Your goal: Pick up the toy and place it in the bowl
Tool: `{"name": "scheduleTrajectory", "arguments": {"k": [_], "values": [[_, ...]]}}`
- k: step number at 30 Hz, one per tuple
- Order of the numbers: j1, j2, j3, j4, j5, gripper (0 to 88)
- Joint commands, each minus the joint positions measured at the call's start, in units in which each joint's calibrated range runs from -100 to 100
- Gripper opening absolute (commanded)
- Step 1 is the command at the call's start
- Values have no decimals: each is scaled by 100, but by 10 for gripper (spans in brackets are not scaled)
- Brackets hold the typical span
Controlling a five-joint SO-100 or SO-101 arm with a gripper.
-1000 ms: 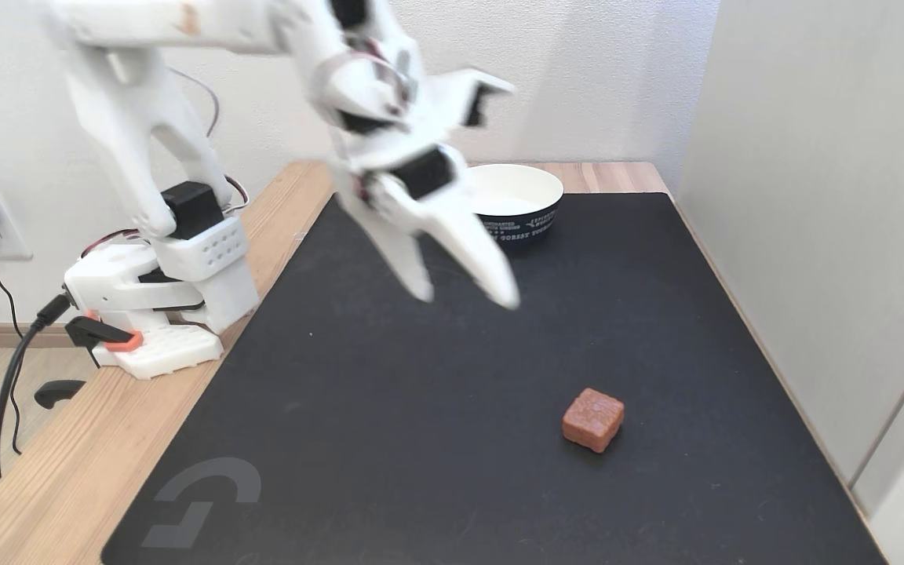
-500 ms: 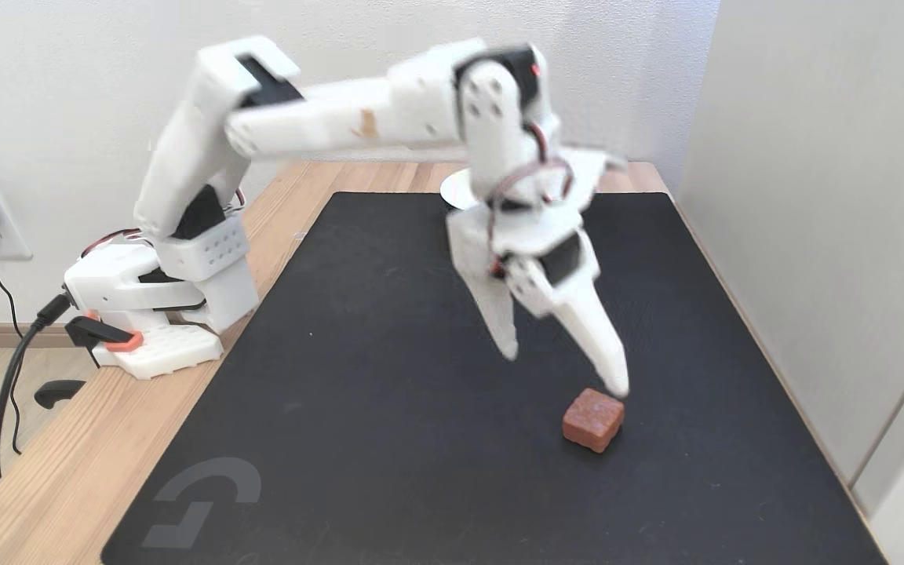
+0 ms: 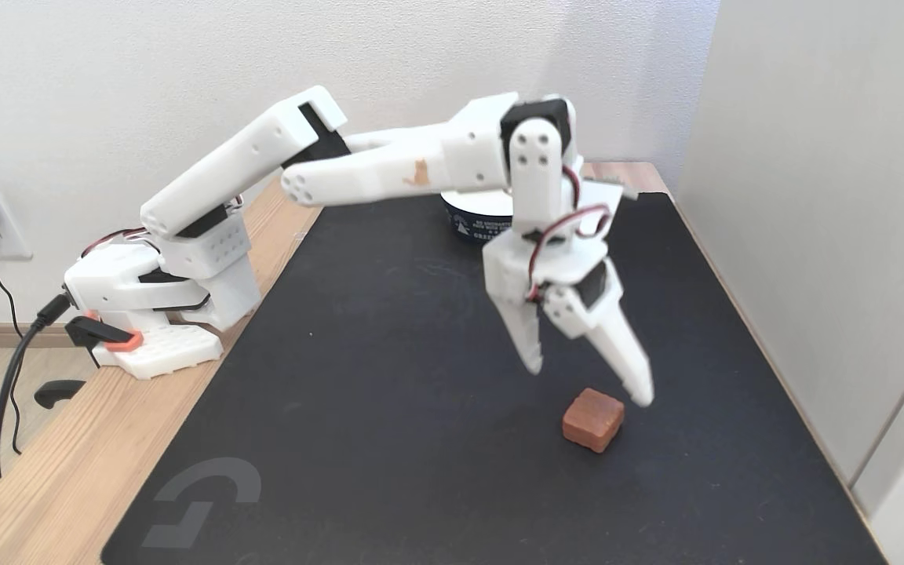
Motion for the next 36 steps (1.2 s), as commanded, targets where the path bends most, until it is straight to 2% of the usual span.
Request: {"name": "scheduleTrajectory", "arguments": {"k": [1,23,25,29,36], "values": [[40,94,-379,109,-8,394],[341,1161,-1091,-136,-8,392],[333,1161,-1091,-136,-8,372],[308,1161,-1091,-238,-8,262],[283,1161,-1091,-255,23,252]]}}
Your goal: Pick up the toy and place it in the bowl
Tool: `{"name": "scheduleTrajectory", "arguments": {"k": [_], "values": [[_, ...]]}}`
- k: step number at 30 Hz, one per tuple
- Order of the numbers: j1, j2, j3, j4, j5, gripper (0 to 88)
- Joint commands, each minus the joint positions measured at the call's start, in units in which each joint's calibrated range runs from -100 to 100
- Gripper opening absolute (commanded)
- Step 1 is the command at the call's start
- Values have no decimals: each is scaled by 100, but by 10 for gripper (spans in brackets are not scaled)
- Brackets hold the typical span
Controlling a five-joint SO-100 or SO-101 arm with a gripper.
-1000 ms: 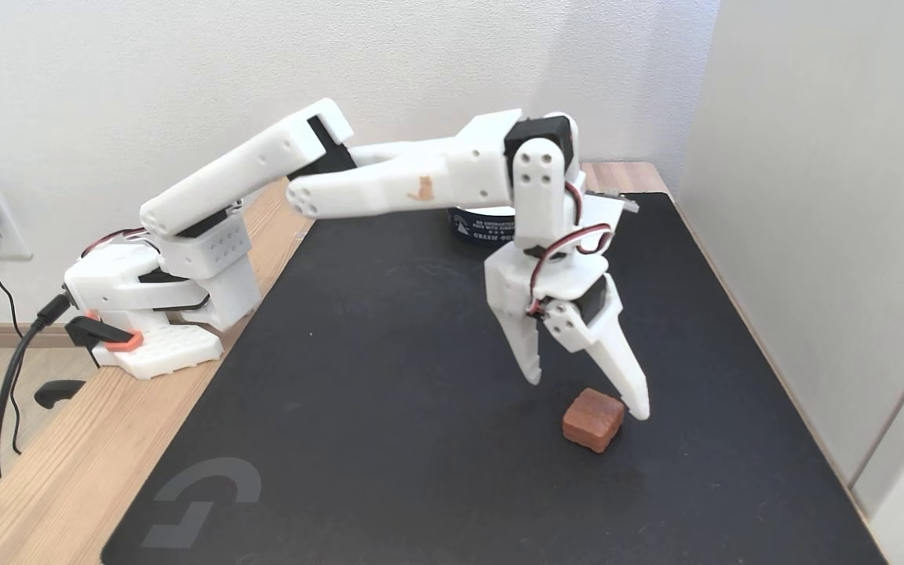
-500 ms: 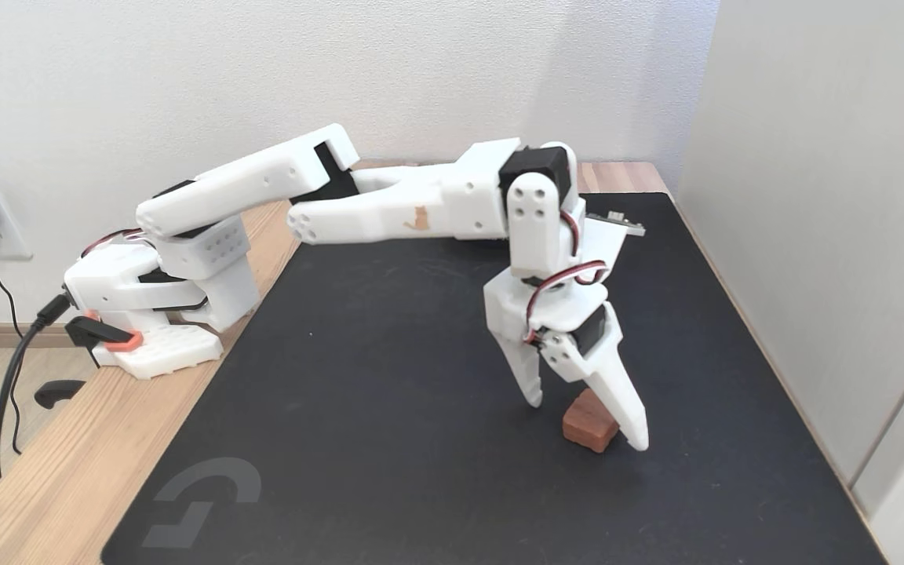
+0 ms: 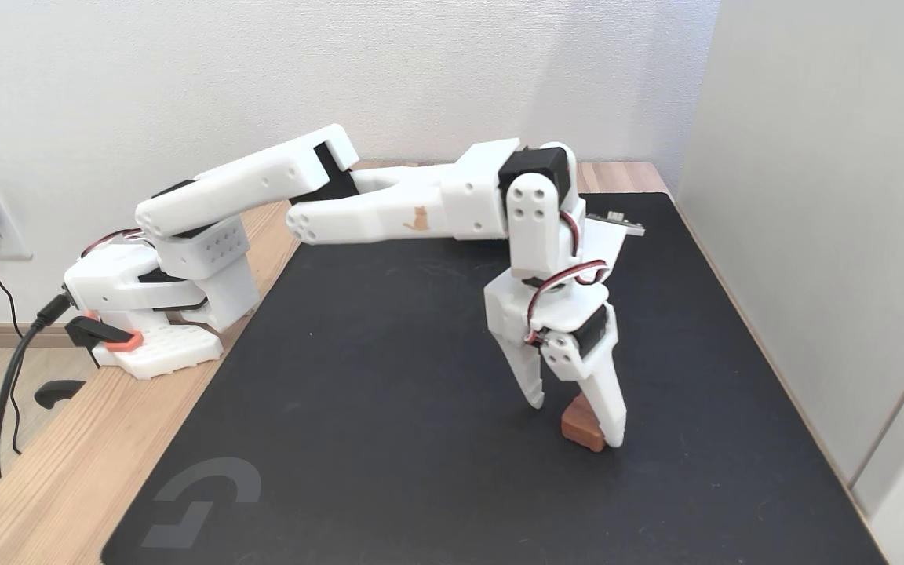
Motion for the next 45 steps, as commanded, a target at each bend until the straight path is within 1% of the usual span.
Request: {"name": "scheduleTrajectory", "arguments": {"k": [1,6,11,23,24,25,27,29,38,42,43,45], "values": [[25,21,-80,-145,28,252],[25,21,-80,-196,28,252],[-84,4,-80,-941,-3,252],[-67,29,-8,-738,-8,247],[-67,29,-8,-696,-8,231],[-67,29,-8,-653,-8,170],[-67,29,-8,-653,-8,83],[-67,29,-8,-645,-8,22],[-151,-63,1,-679,-8,25],[-519,-388,-161,-1204,-14,26],[-695,-713,-8,-1534,-24,29],[-904,-1205,254,-1898,-248,26]]}}
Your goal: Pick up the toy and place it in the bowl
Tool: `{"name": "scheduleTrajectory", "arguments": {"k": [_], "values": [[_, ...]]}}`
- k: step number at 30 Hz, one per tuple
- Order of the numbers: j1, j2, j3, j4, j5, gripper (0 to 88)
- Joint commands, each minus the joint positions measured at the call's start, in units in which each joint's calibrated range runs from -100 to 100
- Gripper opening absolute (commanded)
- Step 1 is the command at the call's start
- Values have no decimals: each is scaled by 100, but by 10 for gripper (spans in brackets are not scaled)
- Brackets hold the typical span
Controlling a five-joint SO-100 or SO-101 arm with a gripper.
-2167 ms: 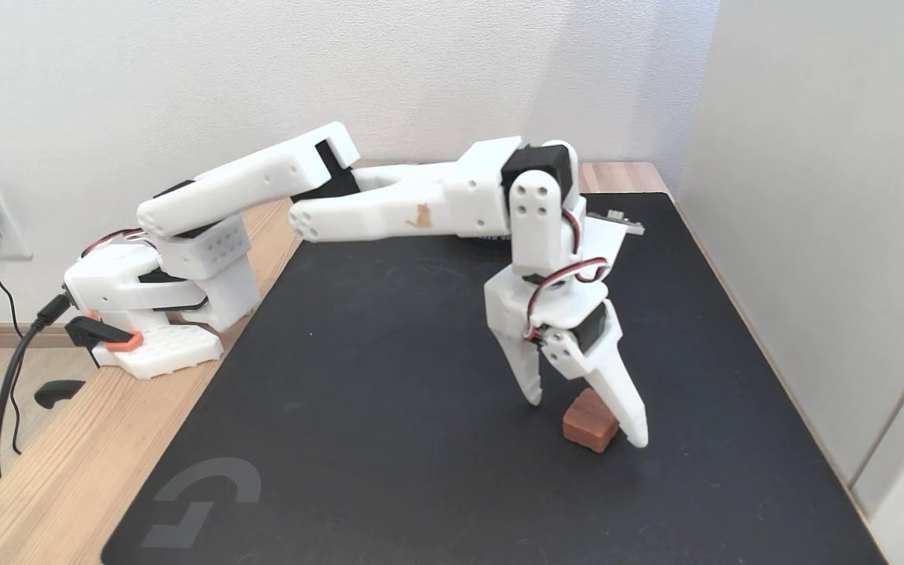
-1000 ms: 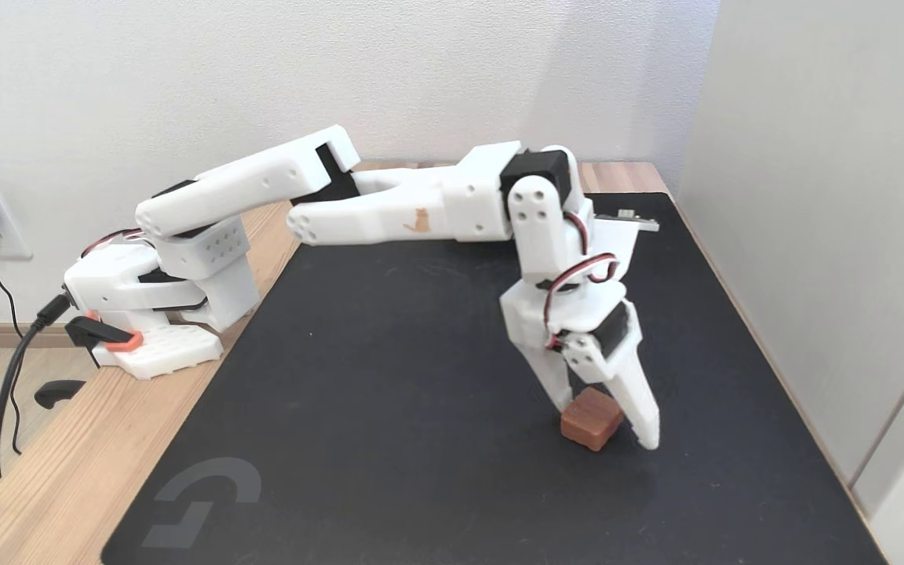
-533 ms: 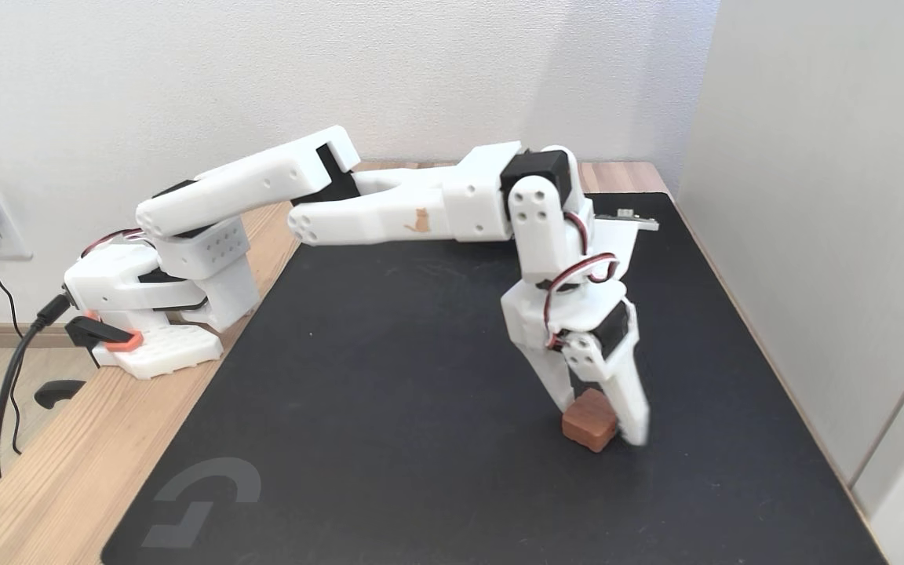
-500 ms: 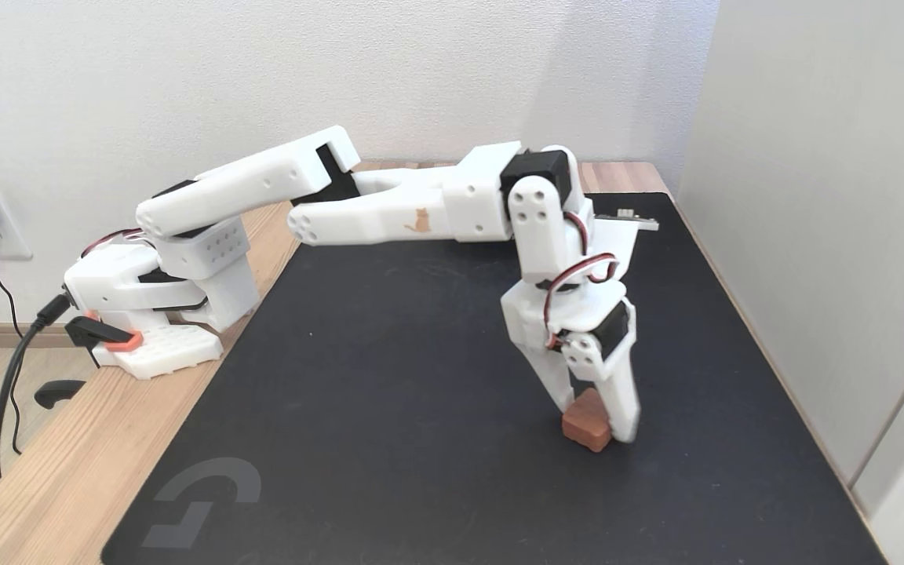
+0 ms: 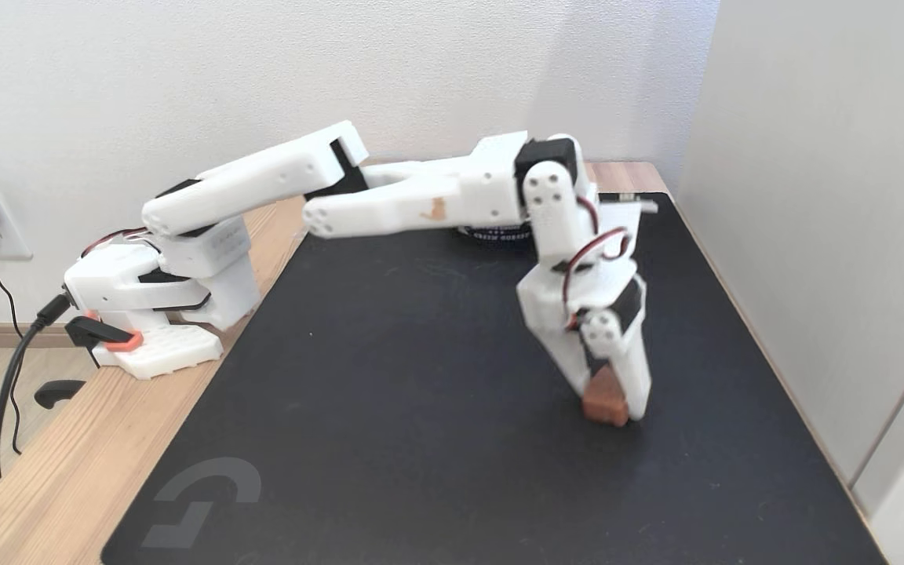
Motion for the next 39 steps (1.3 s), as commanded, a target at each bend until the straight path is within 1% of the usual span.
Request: {"name": "scheduleTrajectory", "arguments": {"k": [1,3,7,8,12,13,16,17,18,21,22,27,32,34,35,36,37,39], "values": [[-480,-1313,425,-826,-384,26],[-823,-2230,1164,-1182,-624,25],[-1492,-3606,2336,-1597,-640,25],[-1918,-4315,3012,-1783,-645,26],[-2847,-5757,4778,-2460,-650,30],[-3299,-6382,5842,-3019,-708,30],[-3918,-7149,7599,-3925,-1083,30],[-4202,-7524,8708,-4586,-1209,30],[-4311,-7699,9276,-4958,-1214,30],[-4486,-8058,10547,-5729,-1240,30],[-4511,-8249,11214,-5907,-1240,30],[-4445,-8550,12367,-5949,-1235,30],[-4369,-8566,12674,-5957,-1235,35],[-4369,-8516,12683,-5957,-1235,75],[-4369,-8500,12692,-5957,-1235,111],[-4403,-8491,12719,-5957,-1235,170],[-4419,-8483,12728,-5957,-1235,186],[-4428,-8475,12728,-5957,-1235,185]]}}
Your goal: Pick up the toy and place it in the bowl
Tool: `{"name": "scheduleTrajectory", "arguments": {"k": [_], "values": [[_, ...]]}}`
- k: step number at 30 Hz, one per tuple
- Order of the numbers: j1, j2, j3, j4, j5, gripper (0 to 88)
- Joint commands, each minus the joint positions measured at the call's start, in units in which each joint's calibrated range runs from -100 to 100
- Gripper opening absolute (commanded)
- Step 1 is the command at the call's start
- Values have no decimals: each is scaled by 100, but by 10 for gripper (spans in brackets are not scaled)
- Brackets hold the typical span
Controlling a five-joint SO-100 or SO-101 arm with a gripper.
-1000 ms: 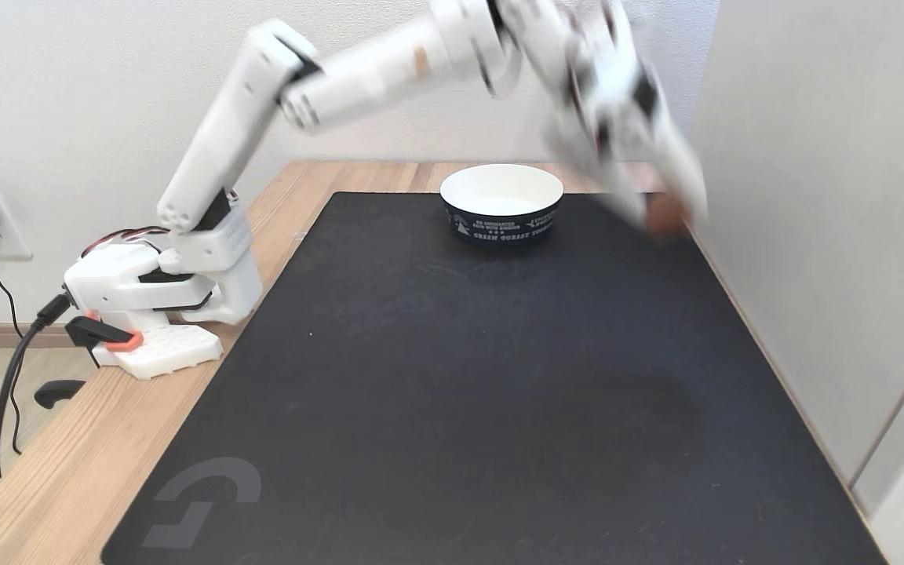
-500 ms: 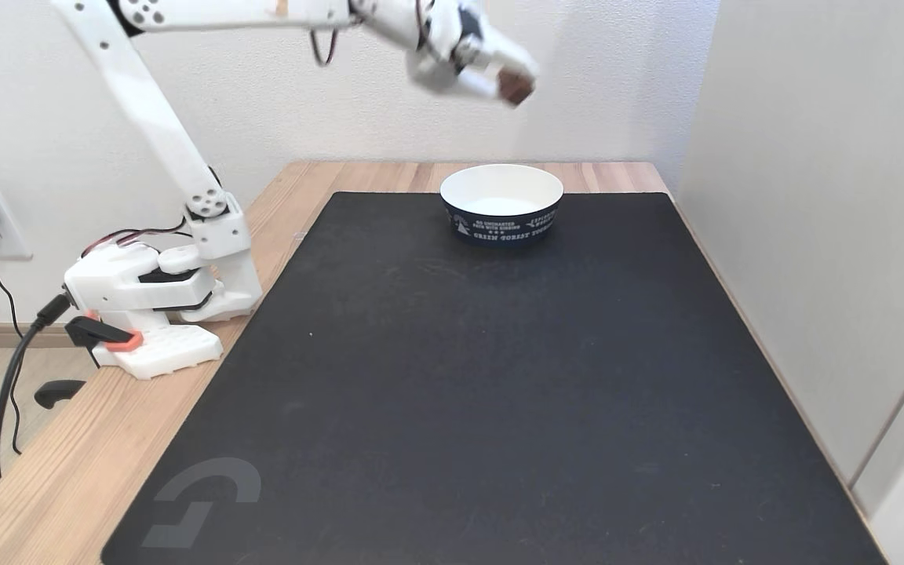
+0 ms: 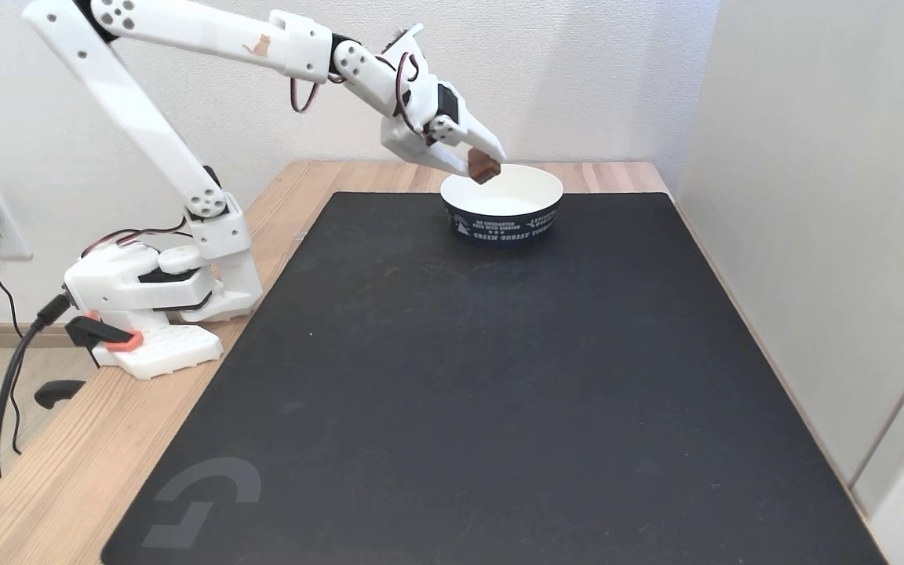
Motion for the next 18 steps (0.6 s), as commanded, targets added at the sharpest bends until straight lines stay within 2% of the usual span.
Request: {"name": "scheduleTrajectory", "arguments": {"k": [1,10,15,18], "values": [[-58,-140,2,-124,-25,185],[-42,-65,2,-124,-25,185],[485,-740,74,-31,27,16],[1196,-1816,949,-98,38,27]]}}
